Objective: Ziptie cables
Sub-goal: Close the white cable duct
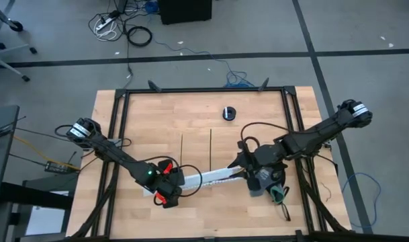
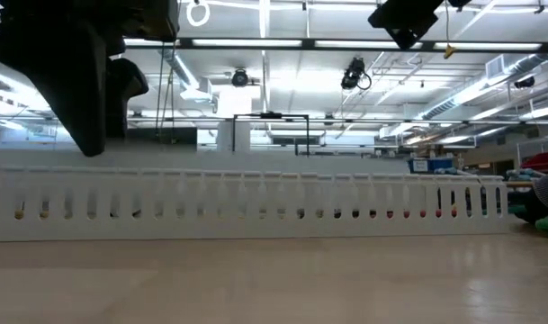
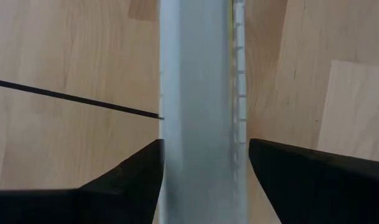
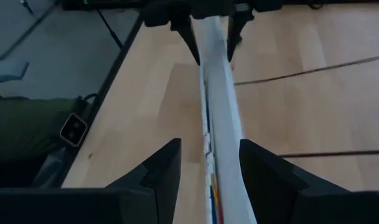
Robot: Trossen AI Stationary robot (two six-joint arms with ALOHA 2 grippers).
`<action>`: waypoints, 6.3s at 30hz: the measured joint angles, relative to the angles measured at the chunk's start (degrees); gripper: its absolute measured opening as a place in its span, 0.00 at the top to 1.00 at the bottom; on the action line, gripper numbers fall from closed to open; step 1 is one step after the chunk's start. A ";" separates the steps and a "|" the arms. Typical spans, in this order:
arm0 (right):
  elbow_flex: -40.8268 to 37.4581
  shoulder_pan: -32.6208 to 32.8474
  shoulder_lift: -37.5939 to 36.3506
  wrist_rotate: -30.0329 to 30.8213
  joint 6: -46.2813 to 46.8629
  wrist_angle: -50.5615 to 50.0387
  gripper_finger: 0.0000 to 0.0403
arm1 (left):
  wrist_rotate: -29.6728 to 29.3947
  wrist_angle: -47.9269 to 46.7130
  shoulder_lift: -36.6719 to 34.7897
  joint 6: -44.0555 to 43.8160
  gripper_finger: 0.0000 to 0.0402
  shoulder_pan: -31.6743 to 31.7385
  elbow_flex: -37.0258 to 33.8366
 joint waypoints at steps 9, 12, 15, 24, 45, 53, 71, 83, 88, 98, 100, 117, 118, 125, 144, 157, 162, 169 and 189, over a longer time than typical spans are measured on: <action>0.00 -0.24 0.02 -0.01 0.02 0.36 0.61 | -0.23 0.44 0.00 0.20 0.50 0.00 0.00; 0.00 -0.24 0.02 -0.01 0.00 0.31 0.61 | -0.76 0.19 0.00 0.26 0.49 0.00 0.00; 0.00 -0.24 0.02 -0.01 0.02 0.23 0.60 | -0.64 -2.90 0.00 -0.21 0.49 -0.05 0.00; 0.00 -0.24 0.00 -0.01 0.07 -0.75 0.60 | -0.34 -14.92 -1.23 -7.27 0.50 -3.68 0.00; 0.00 -1.23 -0.03 0.06 -0.17 -3.17 0.61 | -6.56 -23.06 1.81 -24.10 0.49 -21.07 2.94; 0.00 -1.76 -0.03 -0.03 0.26 -4.29 0.61 | -7.52 -28.16 4.48 -25.35 0.49 -20.39 8.19; 0.00 -2.23 -0.05 -0.01 -0.13 -4.30 0.61 | -28.62 -28.46 4.50 -11.57 0.49 -17.95 14.32; 0.00 -2.04 -0.05 0.00 -0.39 -5.36 0.61 | -31.53 -32.12 4.50 -10.63 0.24 -11.86 13.38; 0.00 -2.17 -0.05 0.04 -0.87 -5.87 0.61 | -30.24 -31.65 4.52 -13.35 0.13 -10.64 12.68; 0.00 -3.00 -0.05 0.11 -1.07 -5.75 0.61 | -9.65 -32.68 4.52 -16.46 0.18 -12.17 14.06; 0.00 -3.32 -0.05 0.16 -1.07 -5.69 0.61 | -6.57 -32.47 4.52 -18.37 0.20 -13.27 14.56; 0.00 -4.07 -0.05 0.62 -1.23 -4.43 0.61 | -3.46 -39.07 17.24 -20.94 0.28 -16.87 14.47; 0.00 -4.07 -0.05 0.60 -1.39 -4.45 0.61 | -3.16 -39.65 18.05 -20.85 0.28 -16.88 14.45; 0.00 -4.13 -0.05 0.65 -1.91 -4.97 0.61 | -3.50 -36.75 21.00 -22.22 0.28 -16.87 14.45; 0.00 -5.22 -0.03 0.76 -3.01 -5.18 0.61 | -11.47 -38.84 26.06 -28.38 0.38 -16.56 15.63; 0.00 -5.27 0.10 0.71 -3.69 -5.35 0.61 | -10.66 -50.16 25.17 -23.65 0.50 -16.84 24.25; 0.00 -5.42 0.10 0.60 -4.11 -5.29 0.61 | -6.90 -50.45 20.03 -23.88 0.51 -17.05 23.93; 0.00 -5.71 0.10 0.63 -4.13 -4.72 0.61 | -3.21 -50.49 8.82 -28.57 0.52 -17.05 23.80; 0.00 -2.85 0.10 -1.63 -1.64 -5.55 0.61 | -0.11 -36.12 -2.40 -19.08 0.62 -13.80 19.71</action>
